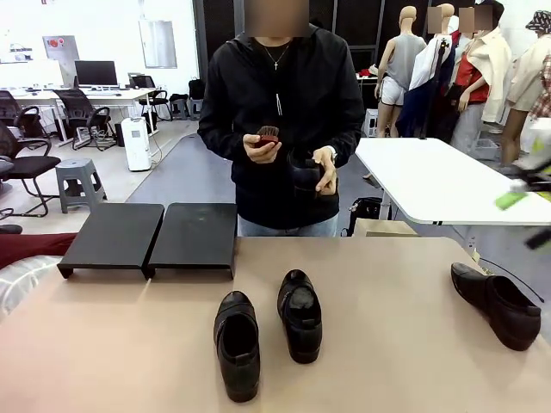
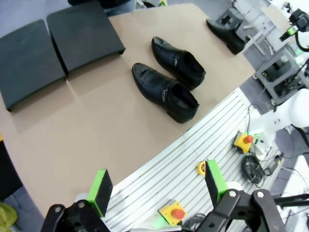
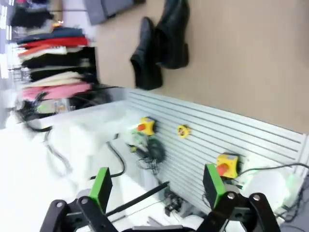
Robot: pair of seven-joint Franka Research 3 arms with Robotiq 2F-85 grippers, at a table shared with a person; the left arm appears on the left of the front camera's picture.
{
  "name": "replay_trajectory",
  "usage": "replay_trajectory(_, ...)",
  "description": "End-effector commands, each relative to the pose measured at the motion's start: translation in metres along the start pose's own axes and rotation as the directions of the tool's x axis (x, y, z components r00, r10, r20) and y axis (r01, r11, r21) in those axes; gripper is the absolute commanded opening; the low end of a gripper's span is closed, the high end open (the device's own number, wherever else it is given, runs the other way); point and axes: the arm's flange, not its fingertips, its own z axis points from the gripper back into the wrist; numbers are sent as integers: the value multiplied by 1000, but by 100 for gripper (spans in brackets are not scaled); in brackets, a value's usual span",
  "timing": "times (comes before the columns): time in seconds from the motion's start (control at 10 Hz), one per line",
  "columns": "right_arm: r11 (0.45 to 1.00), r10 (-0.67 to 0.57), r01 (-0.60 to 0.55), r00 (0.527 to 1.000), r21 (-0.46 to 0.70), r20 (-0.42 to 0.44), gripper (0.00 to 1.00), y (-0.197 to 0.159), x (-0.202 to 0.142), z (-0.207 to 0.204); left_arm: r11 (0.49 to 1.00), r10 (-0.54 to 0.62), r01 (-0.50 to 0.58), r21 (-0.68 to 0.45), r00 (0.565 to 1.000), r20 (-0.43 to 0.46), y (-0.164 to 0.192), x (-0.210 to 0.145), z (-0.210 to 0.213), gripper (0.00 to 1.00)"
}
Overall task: Organize the shoes by placing them on the stand.
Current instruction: Pick up one Shoe and place it in the middle of the table, then place the Shoe from the middle of the table onto the Shoes Stand.
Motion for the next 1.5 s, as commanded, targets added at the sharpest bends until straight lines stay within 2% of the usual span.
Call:
replay_trajectory(0.0,961,57,-46,998,271,-30,100,-60,11,25,1000,-13,13,-15,1000,8,-1,-1,-2,100)
replay_trajectory(0.1,927,48,-52,999,372,19,100,-95,6,29,1000,-13,13,-15,1000,8,-1,-1,-2,100)
replay_trajectory(0.2,926,35,-54,998,375,58,100,-108,2,23,1000,-13,13,-15,1000,8,-1,-1,-2,100)
replay_trajectory(0.3,968,19,-29,999,251,42,100,-76,-13,34,1000,-13,13,-15,1000,8,-1,-1,-2,100)
replay_trajectory(1.4,968,19,-29,999,251,42,100,-76,-13,34,1000,-13,13,-15,1000,8,-1,-1,-2,100)
